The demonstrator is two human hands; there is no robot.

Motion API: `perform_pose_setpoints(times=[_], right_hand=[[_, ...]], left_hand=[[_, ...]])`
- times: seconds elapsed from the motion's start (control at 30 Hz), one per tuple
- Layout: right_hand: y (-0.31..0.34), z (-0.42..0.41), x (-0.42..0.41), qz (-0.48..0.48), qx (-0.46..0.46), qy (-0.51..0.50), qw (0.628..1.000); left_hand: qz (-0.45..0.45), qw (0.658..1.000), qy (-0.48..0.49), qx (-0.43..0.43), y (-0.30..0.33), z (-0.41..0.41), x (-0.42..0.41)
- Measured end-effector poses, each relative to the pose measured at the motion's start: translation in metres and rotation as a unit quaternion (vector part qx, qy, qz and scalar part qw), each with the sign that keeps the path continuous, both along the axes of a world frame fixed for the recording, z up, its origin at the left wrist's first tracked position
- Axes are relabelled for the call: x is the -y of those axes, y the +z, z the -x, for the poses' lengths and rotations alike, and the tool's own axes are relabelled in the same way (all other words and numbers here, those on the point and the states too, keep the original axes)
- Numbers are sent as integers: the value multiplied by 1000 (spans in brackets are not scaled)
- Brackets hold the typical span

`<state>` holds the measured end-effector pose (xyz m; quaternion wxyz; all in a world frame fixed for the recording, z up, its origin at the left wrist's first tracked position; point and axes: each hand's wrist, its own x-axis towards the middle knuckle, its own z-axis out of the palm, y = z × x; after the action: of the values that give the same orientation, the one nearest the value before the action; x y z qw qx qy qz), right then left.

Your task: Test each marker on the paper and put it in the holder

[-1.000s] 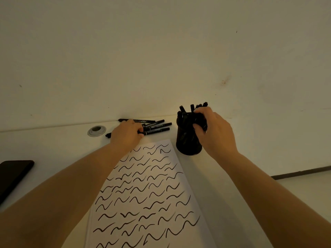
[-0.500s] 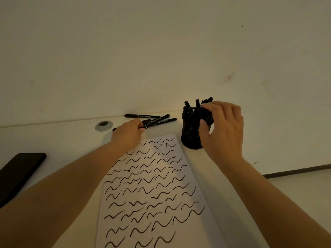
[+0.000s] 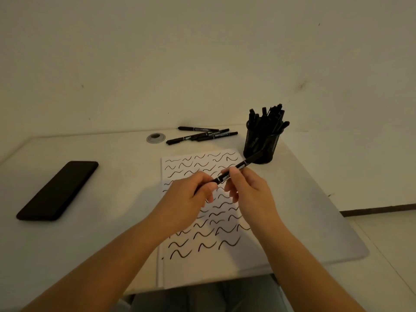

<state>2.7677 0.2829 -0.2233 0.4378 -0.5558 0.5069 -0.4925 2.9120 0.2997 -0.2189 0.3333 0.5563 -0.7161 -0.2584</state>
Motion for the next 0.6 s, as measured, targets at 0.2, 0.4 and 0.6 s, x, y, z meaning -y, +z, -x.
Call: perform_pose_setpoints(times=[0.2,0.4,0.6], right_hand=[[-3,-10,-35,-1,19,-19,1000],[-2,-11,-52,-9,36,-22,999],[7,45,-39,-38,134,-165,976]], left_hand=[[51,997,9,55,-5,7,-34],[15,999,20,24,0,16,-54],[-184,970,2,-161,-4,-3,-67]])
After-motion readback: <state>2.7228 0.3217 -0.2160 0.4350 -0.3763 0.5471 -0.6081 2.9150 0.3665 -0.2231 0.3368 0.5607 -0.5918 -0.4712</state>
